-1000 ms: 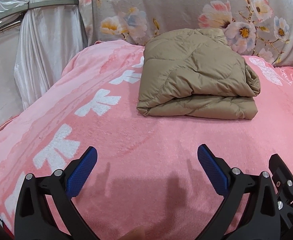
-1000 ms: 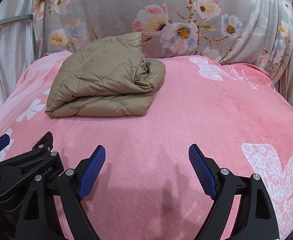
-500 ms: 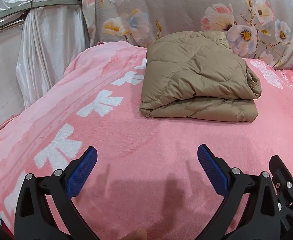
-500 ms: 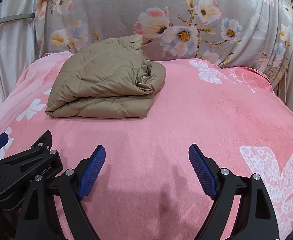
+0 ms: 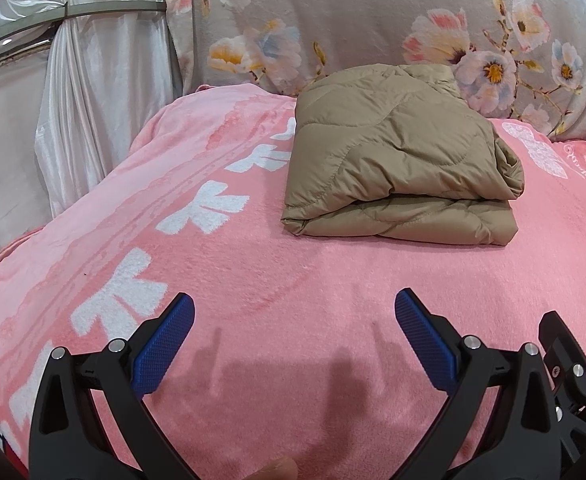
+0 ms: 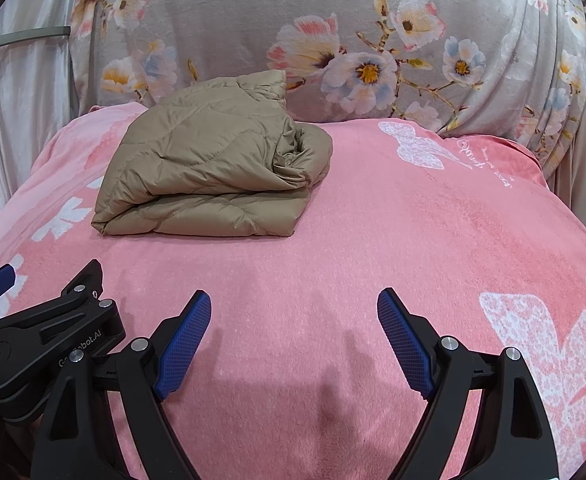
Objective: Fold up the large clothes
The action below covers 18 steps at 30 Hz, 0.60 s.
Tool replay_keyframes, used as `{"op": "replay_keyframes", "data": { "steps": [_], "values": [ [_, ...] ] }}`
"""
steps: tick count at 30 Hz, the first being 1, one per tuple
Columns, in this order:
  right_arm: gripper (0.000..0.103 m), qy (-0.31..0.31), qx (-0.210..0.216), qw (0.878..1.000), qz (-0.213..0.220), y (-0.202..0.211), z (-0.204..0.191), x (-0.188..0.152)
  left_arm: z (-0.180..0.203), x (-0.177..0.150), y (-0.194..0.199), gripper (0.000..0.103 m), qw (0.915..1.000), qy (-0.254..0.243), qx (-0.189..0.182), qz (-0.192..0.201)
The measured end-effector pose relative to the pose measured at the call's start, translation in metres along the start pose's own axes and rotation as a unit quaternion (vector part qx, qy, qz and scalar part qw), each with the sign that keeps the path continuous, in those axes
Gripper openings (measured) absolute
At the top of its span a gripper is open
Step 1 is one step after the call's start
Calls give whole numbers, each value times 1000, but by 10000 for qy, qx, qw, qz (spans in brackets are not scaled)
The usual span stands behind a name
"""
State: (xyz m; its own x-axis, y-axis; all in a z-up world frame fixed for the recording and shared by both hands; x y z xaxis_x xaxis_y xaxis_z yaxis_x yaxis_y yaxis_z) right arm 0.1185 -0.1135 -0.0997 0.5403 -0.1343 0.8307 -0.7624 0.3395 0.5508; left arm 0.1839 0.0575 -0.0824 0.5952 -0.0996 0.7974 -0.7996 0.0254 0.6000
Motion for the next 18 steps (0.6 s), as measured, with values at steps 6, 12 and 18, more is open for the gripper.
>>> {"op": "replay_keyframes", "data": {
  "steps": [6,12,18],
  "values": [
    [83,28,21,10000,21,1,-1,0,-2,0,3,98,10000,50,53,19],
    [83,79,57,9999,44,1,1,2,-3,-1,5,98,9999,87,91,19],
    [83,78,48,9999,46,2,0,2,-3,-1,6,98,9999,92,96,26]
  ]
}}
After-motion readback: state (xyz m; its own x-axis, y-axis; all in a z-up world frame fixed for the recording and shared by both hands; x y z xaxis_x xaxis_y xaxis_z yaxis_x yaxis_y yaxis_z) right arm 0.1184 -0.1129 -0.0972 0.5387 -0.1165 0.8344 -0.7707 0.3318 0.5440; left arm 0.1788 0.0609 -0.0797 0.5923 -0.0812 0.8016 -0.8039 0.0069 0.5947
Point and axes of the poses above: each gripper's, at about its wrist camera, not at the fingertips, and y roughly against the way its jaws point, z to its right, x to its top, the point moved 7 cm from there along -y, roughly the way its jaws point, and after that the axes turned 2 degrees about -x, right-handed, at the moved point
